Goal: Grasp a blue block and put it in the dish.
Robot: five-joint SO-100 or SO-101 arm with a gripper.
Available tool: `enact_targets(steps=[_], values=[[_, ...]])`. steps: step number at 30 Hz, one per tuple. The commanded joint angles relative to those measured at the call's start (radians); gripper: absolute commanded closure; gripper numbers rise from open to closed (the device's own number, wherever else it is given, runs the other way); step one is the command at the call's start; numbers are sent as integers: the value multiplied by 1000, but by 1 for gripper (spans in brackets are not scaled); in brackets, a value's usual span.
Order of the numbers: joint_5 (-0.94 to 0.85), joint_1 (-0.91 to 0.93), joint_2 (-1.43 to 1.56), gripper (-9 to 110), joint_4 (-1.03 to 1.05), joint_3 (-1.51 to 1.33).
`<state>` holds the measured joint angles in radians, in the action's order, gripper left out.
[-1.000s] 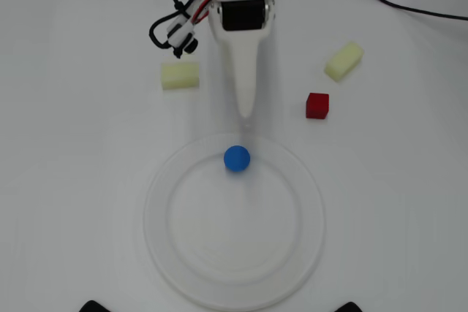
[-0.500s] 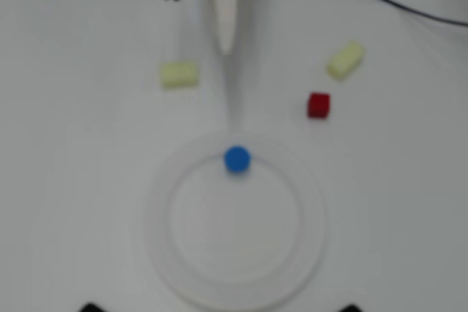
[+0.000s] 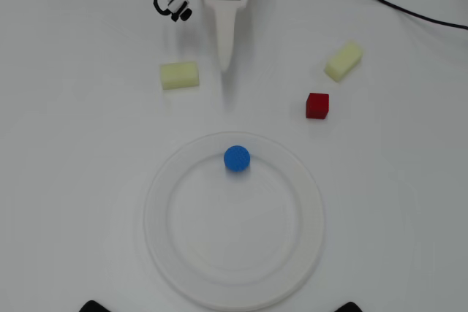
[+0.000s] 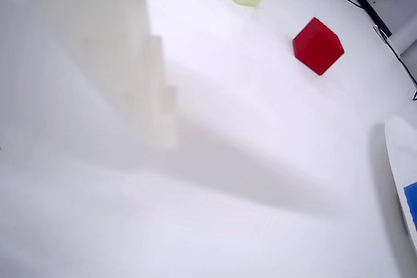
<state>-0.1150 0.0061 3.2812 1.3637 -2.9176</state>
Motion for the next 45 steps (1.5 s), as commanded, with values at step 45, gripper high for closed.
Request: enact_targets(steps=[45], values=[[-31, -112, 166, 101, 28, -245]])
